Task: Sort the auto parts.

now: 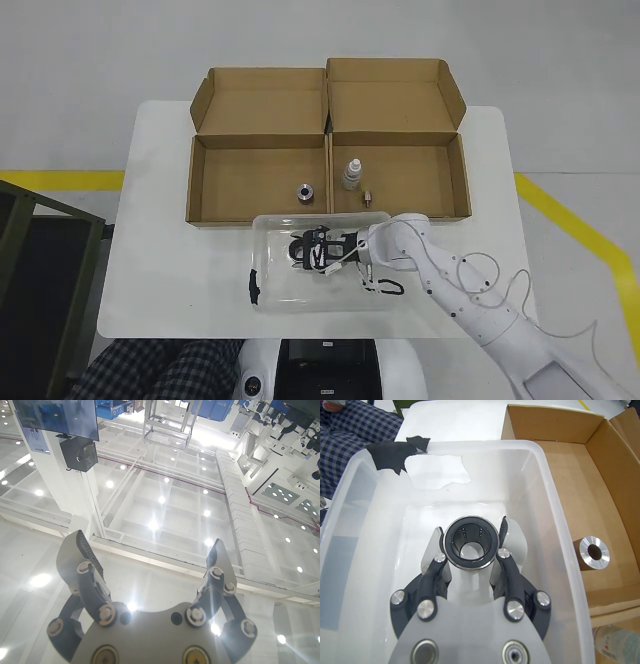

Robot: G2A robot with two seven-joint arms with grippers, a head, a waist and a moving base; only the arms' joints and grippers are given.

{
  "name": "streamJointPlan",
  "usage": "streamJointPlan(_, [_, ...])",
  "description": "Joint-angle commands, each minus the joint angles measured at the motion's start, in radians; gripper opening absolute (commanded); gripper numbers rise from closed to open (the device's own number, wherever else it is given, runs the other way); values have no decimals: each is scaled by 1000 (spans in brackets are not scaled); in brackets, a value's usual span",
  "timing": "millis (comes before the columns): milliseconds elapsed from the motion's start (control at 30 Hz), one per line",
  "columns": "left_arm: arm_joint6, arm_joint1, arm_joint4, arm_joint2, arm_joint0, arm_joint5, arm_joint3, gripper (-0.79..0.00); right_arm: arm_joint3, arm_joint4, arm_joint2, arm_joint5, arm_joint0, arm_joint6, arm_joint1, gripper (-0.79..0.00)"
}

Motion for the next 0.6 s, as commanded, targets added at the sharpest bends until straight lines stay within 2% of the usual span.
streamJointPlan(0, [0,0,0,0,0,0,0,0,-12,6,10,-8,-2,-2,2,-785])
streamJointPlan(567, [0,0,0,0,0,0,0,0,-296,110,170,-110,-81,32,51,-785])
